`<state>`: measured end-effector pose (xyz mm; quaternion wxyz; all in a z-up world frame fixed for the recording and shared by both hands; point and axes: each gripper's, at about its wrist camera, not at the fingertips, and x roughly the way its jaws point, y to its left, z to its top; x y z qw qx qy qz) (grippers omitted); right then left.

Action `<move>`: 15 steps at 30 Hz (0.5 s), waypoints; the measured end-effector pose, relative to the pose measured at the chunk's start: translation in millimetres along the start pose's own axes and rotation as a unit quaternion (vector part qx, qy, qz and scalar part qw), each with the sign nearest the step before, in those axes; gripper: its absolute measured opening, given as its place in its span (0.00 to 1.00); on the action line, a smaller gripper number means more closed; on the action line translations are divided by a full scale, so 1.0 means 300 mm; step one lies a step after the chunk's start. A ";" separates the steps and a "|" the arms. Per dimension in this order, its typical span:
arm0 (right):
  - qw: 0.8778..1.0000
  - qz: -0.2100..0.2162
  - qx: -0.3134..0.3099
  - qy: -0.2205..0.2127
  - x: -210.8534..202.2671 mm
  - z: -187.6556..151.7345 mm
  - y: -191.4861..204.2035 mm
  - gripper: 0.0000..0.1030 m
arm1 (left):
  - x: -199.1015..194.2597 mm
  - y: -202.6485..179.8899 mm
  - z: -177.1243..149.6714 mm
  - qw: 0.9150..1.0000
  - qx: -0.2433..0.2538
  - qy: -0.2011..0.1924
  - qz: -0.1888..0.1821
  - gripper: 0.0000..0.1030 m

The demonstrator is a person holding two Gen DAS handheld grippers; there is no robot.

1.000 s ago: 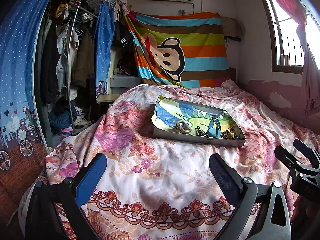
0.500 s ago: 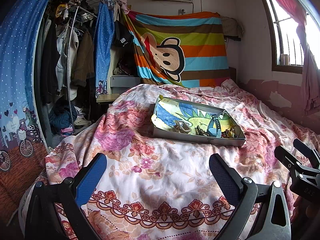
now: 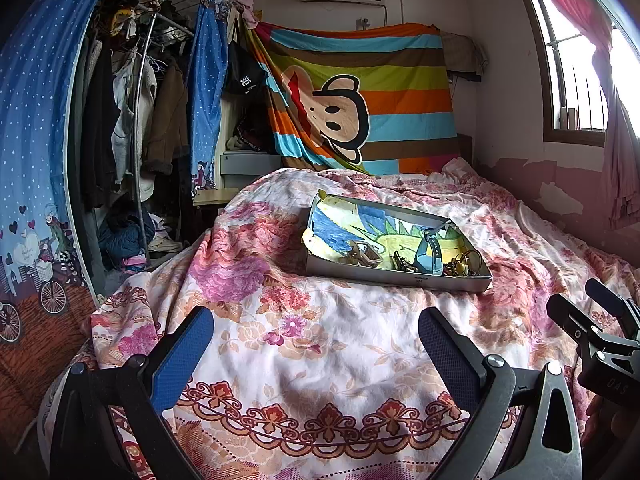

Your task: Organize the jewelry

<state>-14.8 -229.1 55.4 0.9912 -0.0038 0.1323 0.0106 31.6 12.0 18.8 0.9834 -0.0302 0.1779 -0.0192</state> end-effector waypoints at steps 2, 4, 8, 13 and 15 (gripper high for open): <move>1.000 0.000 0.000 0.001 -0.002 -0.001 0.002 0.98 | 0.000 0.000 0.000 1.000 0.000 0.000 0.000 1.00; 1.000 0.000 0.000 0.000 -0.001 0.001 0.000 0.98 | 0.000 0.000 0.000 1.000 0.000 0.000 0.000 1.00; 1.000 0.000 0.000 0.000 -0.002 0.000 0.002 0.98 | 0.000 -0.001 0.000 1.000 0.000 0.000 0.000 1.00; 1.000 0.000 0.000 0.001 -0.002 0.002 0.001 0.98 | 0.000 0.000 0.000 1.000 0.000 0.000 0.000 1.00; 1.000 0.000 0.000 0.001 -0.003 0.002 0.002 0.98 | 0.000 -0.001 0.001 1.000 0.000 0.000 0.000 1.00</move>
